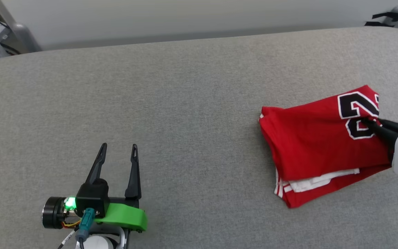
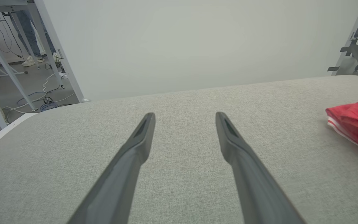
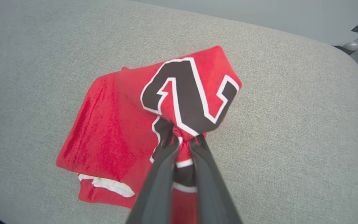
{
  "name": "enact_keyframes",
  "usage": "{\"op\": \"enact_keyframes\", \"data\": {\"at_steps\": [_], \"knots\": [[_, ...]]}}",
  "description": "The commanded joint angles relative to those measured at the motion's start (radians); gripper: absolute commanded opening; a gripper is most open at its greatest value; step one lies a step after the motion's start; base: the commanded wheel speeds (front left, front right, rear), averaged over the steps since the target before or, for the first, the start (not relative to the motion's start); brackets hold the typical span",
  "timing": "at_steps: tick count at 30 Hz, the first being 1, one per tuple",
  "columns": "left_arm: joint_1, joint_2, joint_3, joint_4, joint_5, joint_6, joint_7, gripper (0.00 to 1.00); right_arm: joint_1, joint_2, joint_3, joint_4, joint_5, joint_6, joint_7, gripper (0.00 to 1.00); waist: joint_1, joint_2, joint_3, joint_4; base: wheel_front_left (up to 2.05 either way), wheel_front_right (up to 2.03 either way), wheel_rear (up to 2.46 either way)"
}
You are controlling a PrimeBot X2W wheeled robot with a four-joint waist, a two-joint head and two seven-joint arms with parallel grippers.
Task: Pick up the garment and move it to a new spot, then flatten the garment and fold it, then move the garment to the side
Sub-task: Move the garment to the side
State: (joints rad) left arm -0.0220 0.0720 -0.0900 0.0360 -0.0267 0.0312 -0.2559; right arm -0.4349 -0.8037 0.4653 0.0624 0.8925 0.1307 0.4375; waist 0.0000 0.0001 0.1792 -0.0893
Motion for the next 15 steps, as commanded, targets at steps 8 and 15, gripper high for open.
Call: {"op": "enact_keyframes", "data": {"at_steps": [8,15], "knots": [[-0.059,0.024,0.003,-0.035,0.021,-0.006,-0.006,1.00,-0.083,-0.025,-0.086,0.074,-0.018,0.000,-0.041,0.00,0.0000,-0.0001,0.143,-0.090,0.00,0.00,0.00],[-0.118,0.049,-0.001,-0.071,0.031,-0.011,-0.006,1.00,-0.154,-0.080,-0.169,0.194,-0.046,0.000,-0.078,0.00,0.0000,-0.0001,0.259,-0.074,0.00,0.00,0.00]]}}
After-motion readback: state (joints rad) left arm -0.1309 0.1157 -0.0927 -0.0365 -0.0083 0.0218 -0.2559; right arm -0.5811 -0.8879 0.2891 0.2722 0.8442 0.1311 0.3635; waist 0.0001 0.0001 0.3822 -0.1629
